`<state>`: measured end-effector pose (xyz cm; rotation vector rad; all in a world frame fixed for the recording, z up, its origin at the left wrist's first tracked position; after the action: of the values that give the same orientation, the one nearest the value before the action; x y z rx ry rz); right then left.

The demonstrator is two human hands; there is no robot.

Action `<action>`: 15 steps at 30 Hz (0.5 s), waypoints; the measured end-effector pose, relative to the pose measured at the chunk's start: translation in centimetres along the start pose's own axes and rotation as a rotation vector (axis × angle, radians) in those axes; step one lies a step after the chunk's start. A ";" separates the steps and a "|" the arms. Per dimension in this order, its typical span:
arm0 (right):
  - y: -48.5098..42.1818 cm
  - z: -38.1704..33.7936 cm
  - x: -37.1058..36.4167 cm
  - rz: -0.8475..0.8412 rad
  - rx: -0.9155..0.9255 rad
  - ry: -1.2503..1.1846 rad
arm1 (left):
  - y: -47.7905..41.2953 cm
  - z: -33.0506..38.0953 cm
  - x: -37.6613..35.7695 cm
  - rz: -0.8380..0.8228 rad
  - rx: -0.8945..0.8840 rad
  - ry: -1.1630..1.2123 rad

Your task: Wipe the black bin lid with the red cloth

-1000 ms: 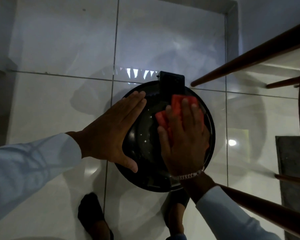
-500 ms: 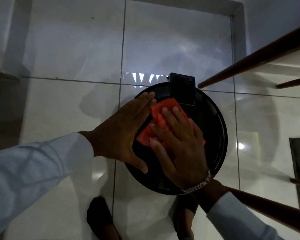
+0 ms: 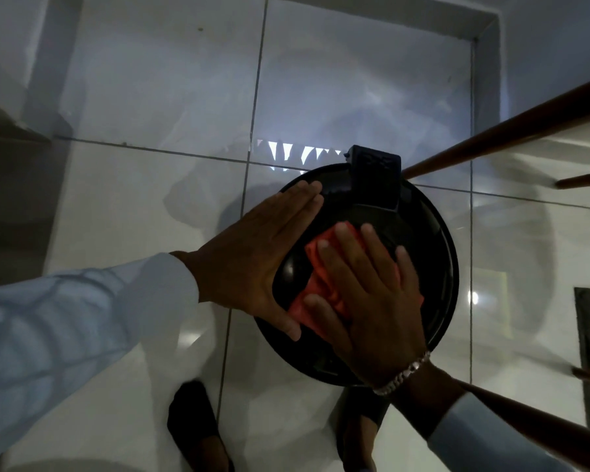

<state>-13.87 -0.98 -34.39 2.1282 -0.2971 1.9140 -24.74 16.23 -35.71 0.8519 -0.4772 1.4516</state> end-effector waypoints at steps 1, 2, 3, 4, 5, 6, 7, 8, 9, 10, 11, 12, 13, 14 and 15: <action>-0.6 -0.3 0.0 0.011 -0.052 -0.025 | 0.0 0.0 -0.1 0.001 0.001 0.005; -1.1 -0.9 0.1 0.018 -0.106 -0.052 | 0.0 -0.1 -0.1 0.004 -0.002 0.007; -1.3 -1.5 0.0 0.022 -0.134 -0.072 | -0.1 -0.1 -0.1 0.007 -0.006 0.008; -1.2 -1.9 -0.1 0.022 -0.124 -0.078 | 0.0 -0.1 -0.1 0.009 -0.009 0.009; -0.8 -2.0 -0.2 0.015 -0.075 -0.069 | 0.0 -0.1 0.0 0.010 -0.015 0.010; -0.1 -1.6 -0.3 0.008 0.007 -0.052 | 0.0 -0.1 0.0 0.011 -0.020 0.006; 0.5 -1.1 -0.4 0.001 0.098 -0.032 | 0.0 -0.2 -0.1 0.010 -0.024 0.000; 1.0 -0.4 -0.2 0.000 0.171 -0.013 | 0.0 -0.1 -0.1 0.005 -0.025 -0.002; 1.3 0.2 -0.2 0.005 0.207 0.002 | -0.1 -0.1 -0.1 -0.004 -0.022 0.001; 1.2 0.5 -0.2 0.014 0.204 0.005 | -0.1 -0.1 -0.1 -0.009 -0.015 0.007; 0.9 0.4 -0.2 0.023 0.163 -0.007 | -0.1 -0.2 -0.1 -0.009 -0.010 0.013; 0.4 -0.1 -0.1 0.036 0.095 -0.031 | -0.1 -0.2 -0.1 -0.005 -0.012 0.018; -0.1 -0.8 -0.1 0.052 0.026 -0.060 | -0.1 -0.2 -0.1 0.001 -0.017 0.022; -0.5 -1.5 -0.1 0.067 -0.023 -0.083 | -0.1 -0.2 -0.2 0.009 -0.024 0.023; -0.7 -2.1 -0.2 0.076 -0.035 -0.090 | -0.2 -0.2 -0.2 0.015 -0.030 0.024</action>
<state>-15.65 0.36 -34.44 2.2140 -0.4321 1.8421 -24.61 16.28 -36.01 0.8076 -0.4870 1.4636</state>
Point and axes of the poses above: each hand's wrist, its own y-axis away from the middle knuckle, its own x-axis out of the back of the hand, z = x × y, the point moved 1 cm from there along -y, towards the middle knuckle, and after that the axes turned 6 degrees about y, right-handed, at the moved point
